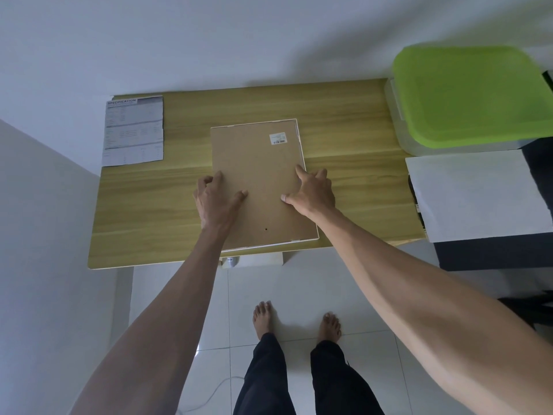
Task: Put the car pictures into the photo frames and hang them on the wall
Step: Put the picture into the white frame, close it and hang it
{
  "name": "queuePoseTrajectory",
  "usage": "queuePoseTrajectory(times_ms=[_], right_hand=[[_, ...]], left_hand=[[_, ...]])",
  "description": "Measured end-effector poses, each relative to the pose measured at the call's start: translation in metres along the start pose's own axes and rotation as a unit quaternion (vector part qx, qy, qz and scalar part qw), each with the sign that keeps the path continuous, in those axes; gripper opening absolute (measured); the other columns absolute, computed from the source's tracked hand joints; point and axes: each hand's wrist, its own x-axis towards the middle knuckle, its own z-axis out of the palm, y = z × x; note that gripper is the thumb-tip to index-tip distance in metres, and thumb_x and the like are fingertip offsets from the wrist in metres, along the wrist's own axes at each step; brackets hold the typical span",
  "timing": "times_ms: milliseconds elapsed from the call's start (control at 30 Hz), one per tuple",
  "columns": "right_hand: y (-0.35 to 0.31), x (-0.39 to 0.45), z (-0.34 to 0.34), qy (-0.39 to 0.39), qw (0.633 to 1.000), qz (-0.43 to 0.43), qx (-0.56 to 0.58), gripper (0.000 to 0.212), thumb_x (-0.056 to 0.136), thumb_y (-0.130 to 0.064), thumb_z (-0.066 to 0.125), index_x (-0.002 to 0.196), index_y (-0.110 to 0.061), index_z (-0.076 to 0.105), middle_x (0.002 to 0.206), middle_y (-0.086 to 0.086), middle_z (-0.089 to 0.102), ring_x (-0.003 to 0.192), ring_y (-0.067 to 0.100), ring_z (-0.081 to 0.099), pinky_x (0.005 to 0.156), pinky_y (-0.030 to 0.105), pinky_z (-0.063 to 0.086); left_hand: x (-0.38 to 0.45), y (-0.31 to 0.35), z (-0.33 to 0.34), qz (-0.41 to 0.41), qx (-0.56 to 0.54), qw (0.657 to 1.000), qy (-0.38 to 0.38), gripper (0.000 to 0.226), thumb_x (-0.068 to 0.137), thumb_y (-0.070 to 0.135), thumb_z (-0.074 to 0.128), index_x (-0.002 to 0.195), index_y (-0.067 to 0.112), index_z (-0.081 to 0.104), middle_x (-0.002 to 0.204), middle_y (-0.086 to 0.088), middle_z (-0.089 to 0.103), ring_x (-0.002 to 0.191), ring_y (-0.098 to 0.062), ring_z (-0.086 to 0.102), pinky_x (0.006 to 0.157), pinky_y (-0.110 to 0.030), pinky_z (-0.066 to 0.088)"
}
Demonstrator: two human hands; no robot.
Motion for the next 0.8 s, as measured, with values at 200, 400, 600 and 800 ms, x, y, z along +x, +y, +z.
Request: queuePoseTrajectory(times_ms=[200, 400, 600, 800], right_hand=[[-0.003, 0.005, -0.002, -0.006, 1.000, 0.007, -0.017, 0.082, 0.084, -0.047, 0.076, 0.153, -0.033, 0.034, 0.136, 0.012, 0.037, 0.122, 0.037, 0.047, 0.093, 0.041, 0.053], [-0.004, 0.009, -0.004, -0.011, 1.000, 0.019, -0.018, 0.084, 0.083, -0.047, 0.077, 0.154, -0.033, 0.033, 0.135, 0.015, 0.038, 0.119, 0.038, 0.052, 0.094, 0.041, 0.053], [-0.003, 0.009, -0.005, -0.016, 1.000, 0.022, -0.003, 0.088, 0.082, -0.048, 0.078, 0.156, -0.035, 0.030, 0.136, 0.014, 0.039, 0.120, 0.037, 0.052, 0.096, 0.041, 0.052], [0.000, 0.009, -0.007, -0.036, 0.999, 0.000, -0.018, 0.096, 0.080, -0.049, 0.080, 0.157, -0.033, 0.025, 0.139, 0.015, 0.034, 0.125, 0.037, 0.047, 0.099, 0.042, 0.051]], left_hand=[[0.003, 0.006, 0.002, -0.015, 0.052, 0.998, -0.020, 0.076, 0.087, 0.048, 0.070, 0.152, 0.027, 0.038, 0.137, -0.013, 0.037, 0.124, -0.035, 0.039, 0.106, -0.045, 0.038], [0.005, 0.005, 0.004, -0.025, 0.053, 0.998, -0.029, 0.075, 0.085, 0.055, 0.068, 0.151, 0.040, 0.036, 0.130, -0.011, 0.036, 0.119, -0.032, 0.039, 0.104, -0.044, 0.039], [0.008, 0.003, -0.001, -0.025, 0.039, 0.998, -0.049, 0.079, 0.084, 0.054, 0.071, 0.153, 0.040, 0.035, 0.132, -0.011, 0.036, 0.123, -0.031, 0.040, 0.106, -0.041, 0.038], [0.016, -0.009, -0.007, -0.023, -0.012, 0.996, -0.083, 0.093, 0.073, 0.044, 0.085, 0.152, 0.033, 0.038, 0.130, -0.009, 0.038, 0.126, -0.028, 0.043, 0.111, -0.041, 0.039]])
